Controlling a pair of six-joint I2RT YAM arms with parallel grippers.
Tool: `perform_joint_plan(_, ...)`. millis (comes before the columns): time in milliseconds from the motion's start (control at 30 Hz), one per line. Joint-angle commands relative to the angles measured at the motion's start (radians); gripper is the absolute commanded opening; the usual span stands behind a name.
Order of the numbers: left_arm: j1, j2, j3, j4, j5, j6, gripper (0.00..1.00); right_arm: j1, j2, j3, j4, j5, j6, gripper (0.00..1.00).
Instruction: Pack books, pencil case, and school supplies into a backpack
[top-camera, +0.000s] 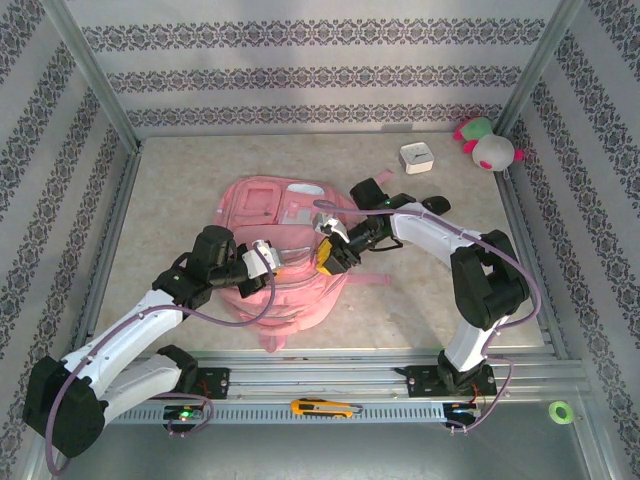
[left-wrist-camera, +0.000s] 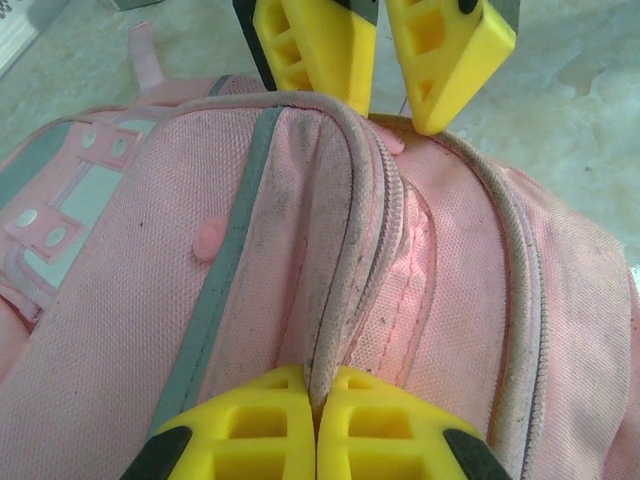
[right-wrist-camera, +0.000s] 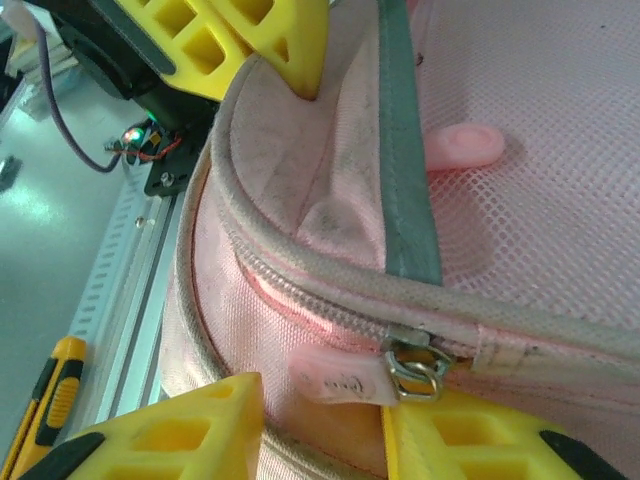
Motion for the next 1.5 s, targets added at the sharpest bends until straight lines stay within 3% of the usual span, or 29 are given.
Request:
perform_joint_plan(0,0.009,-0.018,0.010,0.148,0.072,-0.031,0.00,-0.002,-0.019,-0.034,0.095,-0.043,0.104,0.41)
perform_joint_plan(167,0.010,-0.023,0.005,0.161,0.082,-0.042,0.00,-0.008,-0.019,-0.068,0.227,-0.088,0.247,0.43)
perform_joint_plan(267,0.010,-0.021,0.004,0.167,0.082,-0.044,0.00,-0.011,-0.022,-0.092,0.263,-0.103,0.288,0.35)
perform_joint_plan(467,0.010,-0.025,0.000,0.176,0.073,-0.053,0.00,-0.037,-0.066,-0.196,0.470,-0.107,0.443,0.08)
perform_joint_plan(767,0.007,0.009,0.023,0.178,-0.037,-0.121,0.00,-0.028,-0.195,-0.325,0.694,-0.006,0.609,0.00)
perform_joint_plan(967,-0.014,0.019,0.042,0.196,-0.162,-0.216,0.00,0.007,-0.293,-0.342,0.676,0.131,0.686,0.00)
perform_joint_plan(1267,-0.073,0.061,0.047,0.268,-0.304,-0.350,0.00,0.138,-0.415,-0.328,0.462,0.332,0.656,0.00)
perform_joint_plan(1467,-0.097,0.101,0.047,0.357,-0.268,-0.418,0.00,0.177,-0.438,-0.358,0.467,0.379,0.712,0.00)
